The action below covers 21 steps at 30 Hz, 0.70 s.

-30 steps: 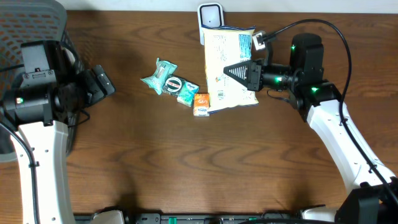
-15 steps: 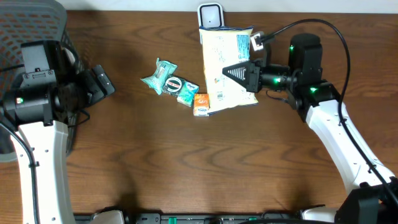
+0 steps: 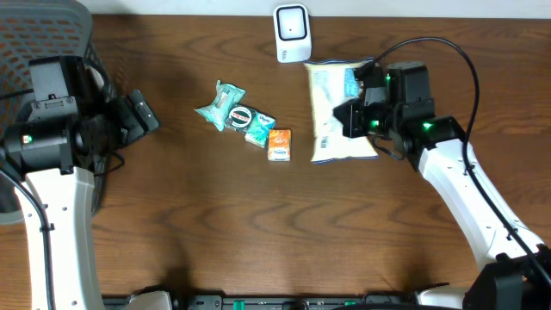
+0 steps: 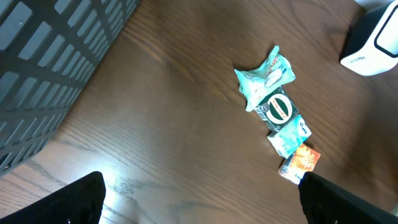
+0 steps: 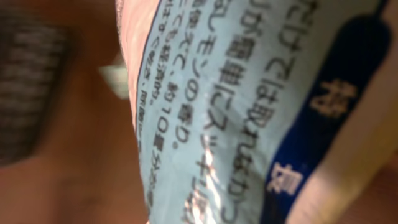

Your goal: Scan the item barcode

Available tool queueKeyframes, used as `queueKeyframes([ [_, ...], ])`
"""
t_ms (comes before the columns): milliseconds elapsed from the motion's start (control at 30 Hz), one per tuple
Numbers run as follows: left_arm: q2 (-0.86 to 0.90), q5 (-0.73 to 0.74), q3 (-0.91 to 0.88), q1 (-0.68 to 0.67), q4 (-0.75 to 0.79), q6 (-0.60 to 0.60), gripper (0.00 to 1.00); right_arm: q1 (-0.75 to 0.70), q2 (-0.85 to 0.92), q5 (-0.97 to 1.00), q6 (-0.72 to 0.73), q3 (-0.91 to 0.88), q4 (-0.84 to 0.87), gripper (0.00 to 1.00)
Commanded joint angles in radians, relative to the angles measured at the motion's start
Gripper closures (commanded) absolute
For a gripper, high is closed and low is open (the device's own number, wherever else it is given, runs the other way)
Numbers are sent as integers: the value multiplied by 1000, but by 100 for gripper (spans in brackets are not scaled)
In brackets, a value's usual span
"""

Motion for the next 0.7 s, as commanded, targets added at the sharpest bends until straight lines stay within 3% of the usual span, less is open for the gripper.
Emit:
queueKeyframes([
  [0,2,6,22,4,-3,-2,3,15,-19,443,-76,7,-27,99],
  [233,2,6,22,4,-3,-1,2,97,26,1003,-254,7,-49,99],
  [467,2,6,22,4,-3,-2,2,163,212,1219,-264,7,-59,97],
  [567,2,6,22,4,-3,-2,2,207,286,1252,-269,7,-60,91],
  [667,2,6,22,4,-3,-1,2,275,344,1241,-271,7,-72,75],
])
